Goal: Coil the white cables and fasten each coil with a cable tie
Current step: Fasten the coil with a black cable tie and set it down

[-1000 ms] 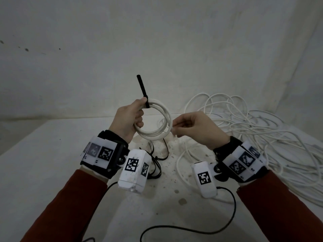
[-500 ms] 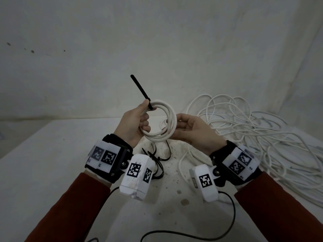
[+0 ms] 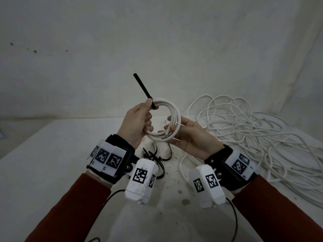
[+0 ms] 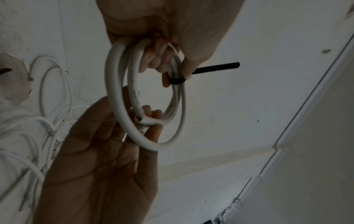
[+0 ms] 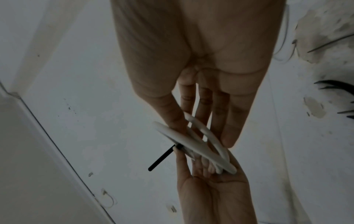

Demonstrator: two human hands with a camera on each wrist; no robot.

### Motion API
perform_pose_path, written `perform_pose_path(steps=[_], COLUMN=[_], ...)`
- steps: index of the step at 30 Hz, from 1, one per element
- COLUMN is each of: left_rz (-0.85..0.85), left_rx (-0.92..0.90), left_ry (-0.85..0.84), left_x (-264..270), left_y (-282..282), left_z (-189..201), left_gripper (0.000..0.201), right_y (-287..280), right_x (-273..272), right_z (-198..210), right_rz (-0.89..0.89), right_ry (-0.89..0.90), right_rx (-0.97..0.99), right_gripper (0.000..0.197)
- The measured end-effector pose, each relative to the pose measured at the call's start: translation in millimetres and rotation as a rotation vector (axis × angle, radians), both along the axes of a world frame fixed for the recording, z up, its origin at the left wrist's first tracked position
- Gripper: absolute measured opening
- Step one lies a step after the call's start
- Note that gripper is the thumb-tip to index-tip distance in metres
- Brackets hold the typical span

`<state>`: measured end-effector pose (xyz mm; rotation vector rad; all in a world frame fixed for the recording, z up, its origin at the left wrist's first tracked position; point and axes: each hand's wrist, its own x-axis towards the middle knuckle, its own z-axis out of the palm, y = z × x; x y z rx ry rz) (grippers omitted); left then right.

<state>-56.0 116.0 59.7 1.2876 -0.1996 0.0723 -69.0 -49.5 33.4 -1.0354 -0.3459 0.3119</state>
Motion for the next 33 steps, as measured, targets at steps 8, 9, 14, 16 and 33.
perform_pose_path(steps=[8,9,14,16,33], left_rz=[0.004,0.001,-0.044,-0.057,-0.086], left_rx=[0.018,0.015,0.012,0.011,0.006], left_ry=[-0.009,-0.007,0.028,0.036,0.008], left_x=[-0.3,0.3,0.9,0.3,-7.4], left_y=[3.6,4.1,4.1,2.0,-1.3], left_z=[-1.6,-1.4,-1.0,-2.2,-2.7], left_gripper=[0.032,0.032,0.031,0.031,0.028], right_y=[-10.8,-11.5,-15.4,-15.1,-2.5], right_x=[0.2,-0.2,-2.6,-3.4,-0.3], right_z=[5.2,4.9,4.3,5.7,0.0], right_rz=[0.049,0.045,0.013,-0.028,-0.156], right_ry=[0.055,0.035,-0.098,-0.176,-0.218], right_rx=[0.043,0.036,-0.062,-0.143,-0.256], right_gripper=[0.035,0.035,0.036,0.038,0.028])
